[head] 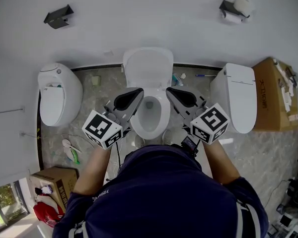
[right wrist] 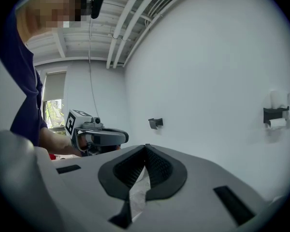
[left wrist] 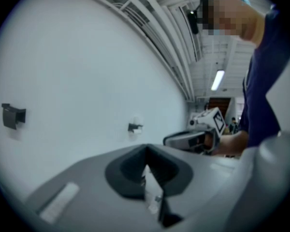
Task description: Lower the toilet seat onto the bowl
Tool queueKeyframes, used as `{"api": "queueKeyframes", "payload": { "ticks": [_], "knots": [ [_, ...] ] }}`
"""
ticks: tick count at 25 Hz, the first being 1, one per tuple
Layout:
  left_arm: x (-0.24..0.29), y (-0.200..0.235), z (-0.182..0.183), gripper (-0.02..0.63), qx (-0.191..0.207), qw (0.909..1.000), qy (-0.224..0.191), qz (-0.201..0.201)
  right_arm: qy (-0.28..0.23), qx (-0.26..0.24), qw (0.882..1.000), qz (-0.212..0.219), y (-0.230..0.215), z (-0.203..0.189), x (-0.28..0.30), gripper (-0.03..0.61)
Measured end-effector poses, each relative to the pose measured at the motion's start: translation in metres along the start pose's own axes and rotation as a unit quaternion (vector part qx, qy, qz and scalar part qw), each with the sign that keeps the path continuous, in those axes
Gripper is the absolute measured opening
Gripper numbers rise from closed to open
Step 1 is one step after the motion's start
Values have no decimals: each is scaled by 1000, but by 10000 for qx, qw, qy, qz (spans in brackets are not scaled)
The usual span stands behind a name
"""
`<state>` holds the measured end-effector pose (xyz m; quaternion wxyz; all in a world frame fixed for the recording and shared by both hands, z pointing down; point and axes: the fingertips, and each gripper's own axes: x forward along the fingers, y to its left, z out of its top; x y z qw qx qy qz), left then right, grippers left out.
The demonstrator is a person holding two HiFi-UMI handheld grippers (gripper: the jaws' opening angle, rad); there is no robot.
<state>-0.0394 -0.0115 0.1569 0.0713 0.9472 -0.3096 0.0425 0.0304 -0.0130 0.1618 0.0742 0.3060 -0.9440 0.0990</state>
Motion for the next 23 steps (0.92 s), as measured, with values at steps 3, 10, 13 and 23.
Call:
{"api": "queueKeyframes", "payload": {
  "ticks": [3, 10, 13, 23],
  "knots": [
    [1, 1, 0, 3, -31, 10000, -27, 41, 2, 25, 10000, -3, -1, -1, -1, 8],
    [2, 3, -7, 3, -64, 10000, 31, 49, 31, 41, 10000, -14, -2, -6, 2, 8],
    [2, 3, -8, 3, -68, 10000, 22, 59, 29, 55, 10000, -19, -1, -7, 2, 8],
    [4, 7, -12, 3, -125, 9999, 41, 61, 105, 85, 9999, -29, -3, -14, 6, 8]
  ]
}}
